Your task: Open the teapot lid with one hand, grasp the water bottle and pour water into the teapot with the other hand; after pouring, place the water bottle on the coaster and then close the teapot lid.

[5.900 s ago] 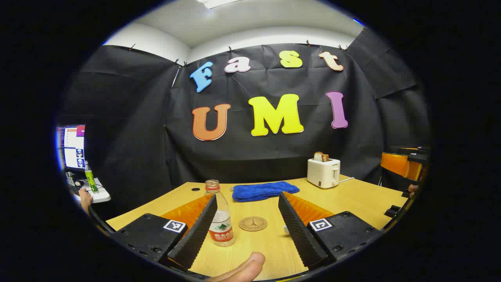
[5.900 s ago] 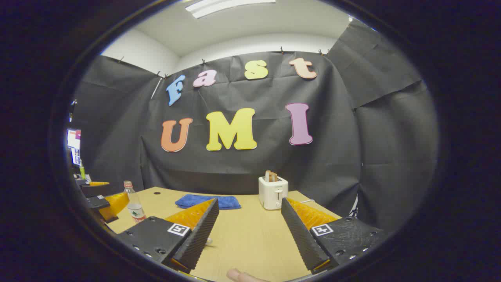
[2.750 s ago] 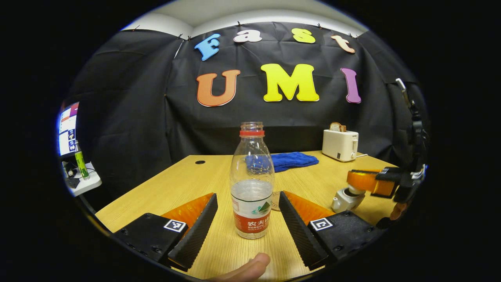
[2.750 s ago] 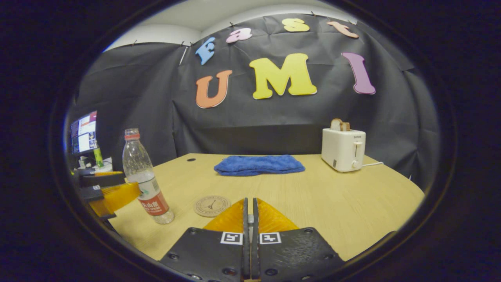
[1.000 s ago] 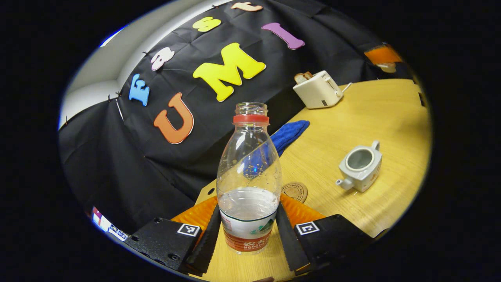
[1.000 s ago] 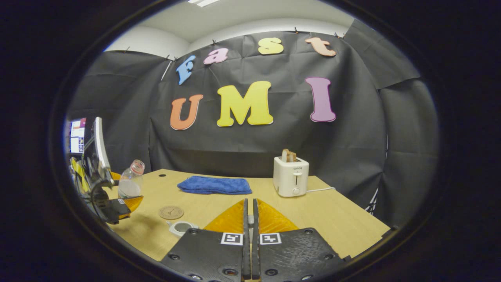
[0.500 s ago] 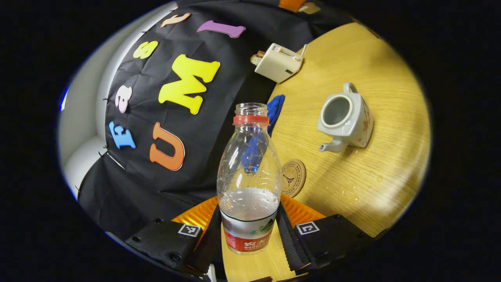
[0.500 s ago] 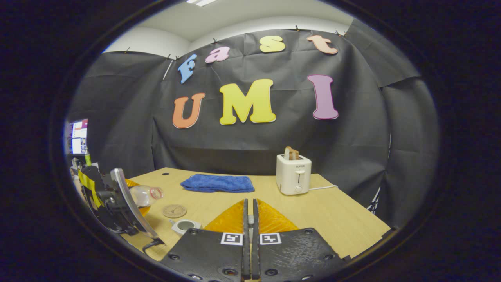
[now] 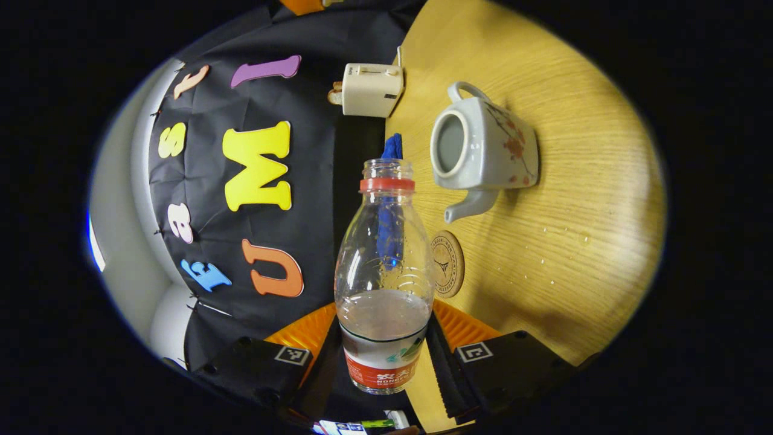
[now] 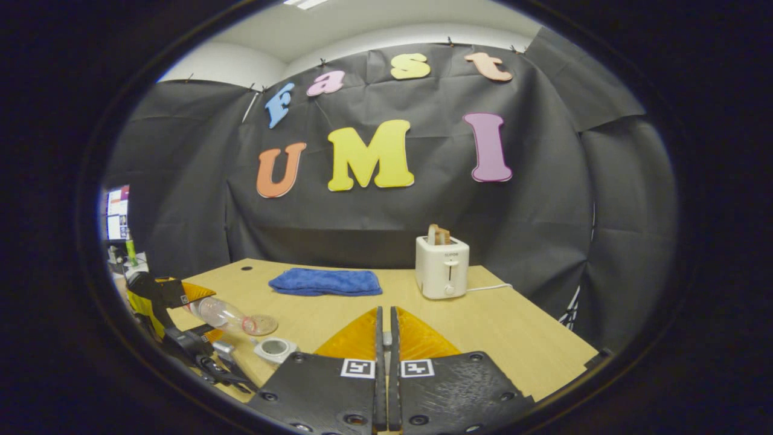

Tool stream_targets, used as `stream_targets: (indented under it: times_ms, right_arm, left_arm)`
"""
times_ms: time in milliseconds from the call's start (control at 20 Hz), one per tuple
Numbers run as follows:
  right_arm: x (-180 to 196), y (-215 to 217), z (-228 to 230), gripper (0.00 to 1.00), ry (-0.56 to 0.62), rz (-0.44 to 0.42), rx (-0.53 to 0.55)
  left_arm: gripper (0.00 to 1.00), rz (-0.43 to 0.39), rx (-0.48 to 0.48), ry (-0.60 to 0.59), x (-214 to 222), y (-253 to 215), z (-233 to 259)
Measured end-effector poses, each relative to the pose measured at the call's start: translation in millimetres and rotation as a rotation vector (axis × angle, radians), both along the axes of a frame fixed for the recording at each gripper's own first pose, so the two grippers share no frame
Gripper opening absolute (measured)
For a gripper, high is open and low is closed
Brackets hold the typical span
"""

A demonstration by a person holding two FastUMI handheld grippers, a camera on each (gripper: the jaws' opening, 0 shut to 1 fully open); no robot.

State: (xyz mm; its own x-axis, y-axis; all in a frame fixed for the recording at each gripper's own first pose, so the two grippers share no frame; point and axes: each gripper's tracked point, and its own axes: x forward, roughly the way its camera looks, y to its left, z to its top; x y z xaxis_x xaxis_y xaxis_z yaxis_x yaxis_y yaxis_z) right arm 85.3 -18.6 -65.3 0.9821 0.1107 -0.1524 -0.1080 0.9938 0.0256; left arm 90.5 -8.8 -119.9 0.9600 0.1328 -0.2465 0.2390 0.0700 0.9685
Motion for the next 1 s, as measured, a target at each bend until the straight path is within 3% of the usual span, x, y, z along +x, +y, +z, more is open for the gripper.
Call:
stream_targets:
  times_ms: [400, 450, 500, 1000]
  right_arm:
    - [0, -11, 3, 0.01, 0.001, -0.008, 0.019]
    - [0, -13, 5, 0.01, 0.001, -0.012, 0.020]
    - [0, -15, 5, 0.01, 0.000, -0.015, 0.021]
    - [0, -31, 11, 0.02, -0.008, -0.036, 0.034]
  left_arm:
    - [0.73, -0.044, 0.224, -0.007, 2, -8, 26]
    - [0.77, -0.052, 0.255, -0.010, 3, -10, 30]
    - [0.73, -0.053, 0.276, -0.008, 4, -11, 32]
    - [0.73, -0.055, 0.432, 0.053, 0, -10, 39]
